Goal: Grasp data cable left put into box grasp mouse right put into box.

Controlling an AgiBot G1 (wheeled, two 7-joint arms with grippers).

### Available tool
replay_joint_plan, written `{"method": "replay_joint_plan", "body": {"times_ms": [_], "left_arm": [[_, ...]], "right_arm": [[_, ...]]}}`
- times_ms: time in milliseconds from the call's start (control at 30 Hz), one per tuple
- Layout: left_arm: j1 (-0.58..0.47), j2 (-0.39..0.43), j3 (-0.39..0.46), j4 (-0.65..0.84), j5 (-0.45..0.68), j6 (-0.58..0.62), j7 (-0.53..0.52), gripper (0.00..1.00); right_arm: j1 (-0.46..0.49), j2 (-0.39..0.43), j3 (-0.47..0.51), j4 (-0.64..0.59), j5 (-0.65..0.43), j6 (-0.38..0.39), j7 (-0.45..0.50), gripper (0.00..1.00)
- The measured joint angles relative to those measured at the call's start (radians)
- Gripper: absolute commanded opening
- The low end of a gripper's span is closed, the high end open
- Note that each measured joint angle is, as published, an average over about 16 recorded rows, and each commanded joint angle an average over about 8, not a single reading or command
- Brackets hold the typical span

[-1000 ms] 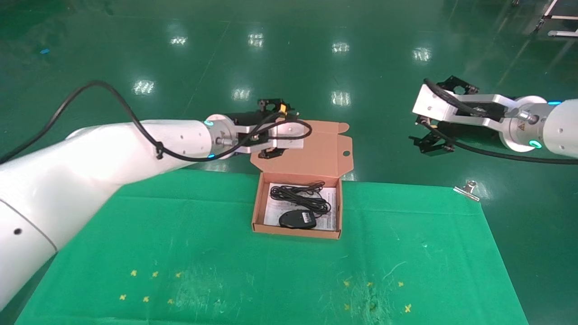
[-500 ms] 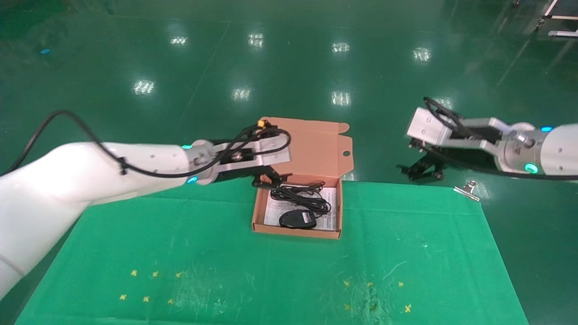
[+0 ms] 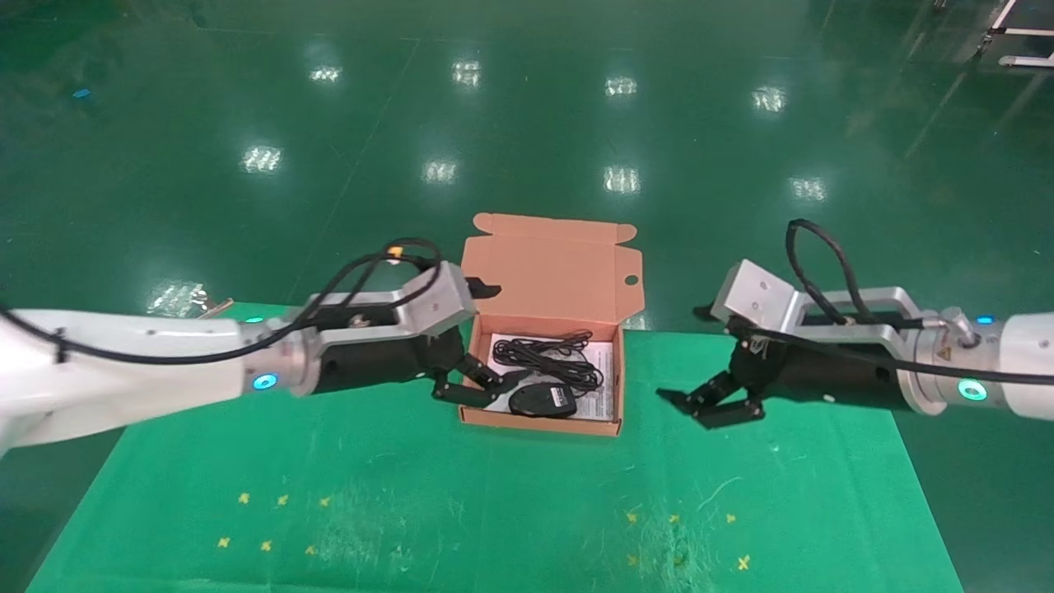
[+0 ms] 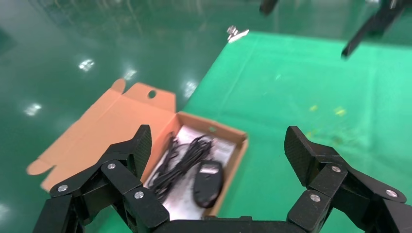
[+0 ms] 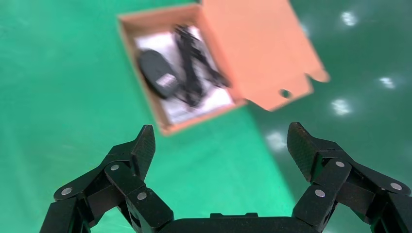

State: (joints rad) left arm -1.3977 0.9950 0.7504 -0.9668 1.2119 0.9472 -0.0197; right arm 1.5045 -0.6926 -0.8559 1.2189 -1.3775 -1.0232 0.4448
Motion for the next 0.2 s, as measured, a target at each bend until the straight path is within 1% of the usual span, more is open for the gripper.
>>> {"method": "replay_joint_plan", "body": {"times_ms": [200], "left_arm": [[0.027,-0.032,-0.039,-0.027,-0.04,0.046,-0.014,1.0]], "right_arm": [[-0.035,0.007,0.047,0.005,0.053,-0.039,-0.021,1.0]]}}
